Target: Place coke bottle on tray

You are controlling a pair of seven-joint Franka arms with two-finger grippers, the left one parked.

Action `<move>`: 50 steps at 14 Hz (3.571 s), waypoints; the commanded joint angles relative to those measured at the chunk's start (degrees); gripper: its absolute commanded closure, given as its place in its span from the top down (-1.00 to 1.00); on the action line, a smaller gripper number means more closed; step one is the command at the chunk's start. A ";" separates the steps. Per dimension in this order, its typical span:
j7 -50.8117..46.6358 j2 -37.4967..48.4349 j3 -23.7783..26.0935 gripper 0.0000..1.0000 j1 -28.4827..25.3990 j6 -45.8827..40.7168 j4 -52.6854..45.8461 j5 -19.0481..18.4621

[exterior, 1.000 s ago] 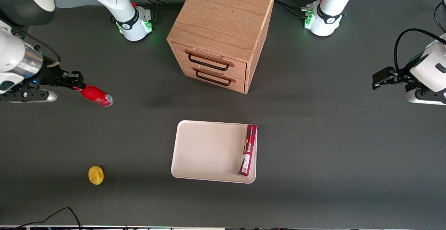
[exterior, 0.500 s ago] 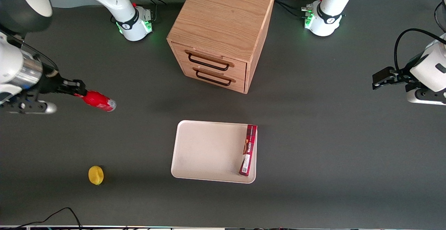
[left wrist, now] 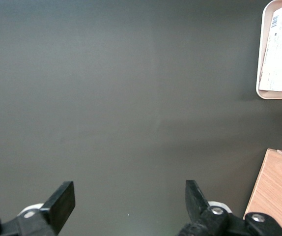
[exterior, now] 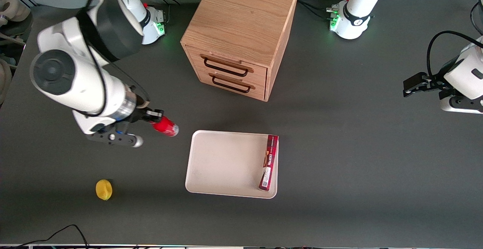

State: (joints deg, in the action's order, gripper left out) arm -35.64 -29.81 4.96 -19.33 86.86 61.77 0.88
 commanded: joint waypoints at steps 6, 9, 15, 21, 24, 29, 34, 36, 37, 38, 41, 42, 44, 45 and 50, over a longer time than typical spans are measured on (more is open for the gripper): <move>-7.85 -13.86 -3.28 -1.00 -4.40 16.38 -5.87 -0.43; -8.22 -16.59 -4.60 -1.00 -5.72 20.27 -5.69 -2.28; -7.78 -18.71 -4.69 -1.00 -5.20 22.48 -5.52 -4.39; -8.13 -20.38 -4.69 -1.00 -4.93 25.20 -5.43 -4.39; -8.04 -20.56 -4.69 -0.29 -4.84 25.46 -5.43 -4.39; -7.51 -18.72 -4.78 1.00 -4.76 24.59 -5.34 -5.10; -4.54 -9.86 -3.82 1.00 -3.53 17.03 1.48 -4.40; -0.68 0.04 -3.12 1.00 -2.30 16.94 13.31 -4.22; 2.13 5.93 -2.94 1.00 -1.08 16.94 20.51 -4.22; 6.07 11.82 -2.85 1.00 0.33 16.94 26.85 -3.96; 18.90 26.51 -2.93 1.00 5.86 15.72 40.15 -2.02; 22.94 29.77 -2.93 1.00 7.97 14.06 41.93 -1.93; 29.72 33.31 -3.02 1.00 12.36 9.58 42.12 0.33; 31.15 34.54 -3.02 1.00 14.47 9.21 42.29 1.14; 30.37 34.11 -3.02 1.00 15.99 9.38 41.51 1.23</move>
State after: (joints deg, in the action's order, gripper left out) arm -6.06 4.55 1.28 -4.14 95.57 102.91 0.89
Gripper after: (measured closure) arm 0.000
